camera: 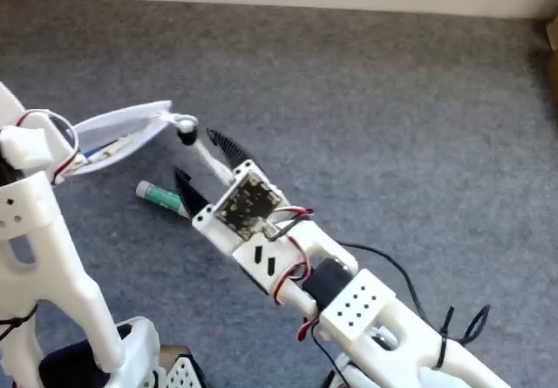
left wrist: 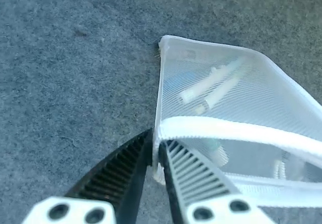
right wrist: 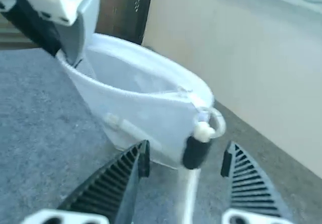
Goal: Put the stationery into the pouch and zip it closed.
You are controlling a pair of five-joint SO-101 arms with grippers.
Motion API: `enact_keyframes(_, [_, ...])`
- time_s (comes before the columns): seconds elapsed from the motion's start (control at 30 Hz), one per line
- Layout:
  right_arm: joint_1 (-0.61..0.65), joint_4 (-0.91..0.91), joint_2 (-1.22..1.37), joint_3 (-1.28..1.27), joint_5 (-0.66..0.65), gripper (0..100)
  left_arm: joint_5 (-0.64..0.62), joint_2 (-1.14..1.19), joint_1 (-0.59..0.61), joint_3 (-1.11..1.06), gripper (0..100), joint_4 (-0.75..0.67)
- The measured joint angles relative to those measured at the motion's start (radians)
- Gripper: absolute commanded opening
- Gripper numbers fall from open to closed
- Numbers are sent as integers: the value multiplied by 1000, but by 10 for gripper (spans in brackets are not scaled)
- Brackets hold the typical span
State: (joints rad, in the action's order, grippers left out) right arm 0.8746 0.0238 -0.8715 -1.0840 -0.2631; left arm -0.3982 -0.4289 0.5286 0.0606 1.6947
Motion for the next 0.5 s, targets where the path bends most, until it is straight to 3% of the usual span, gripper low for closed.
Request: enact_keyframes(0.5, [-43,0,-46,0,0,224,0,0,141,0,8,-6])
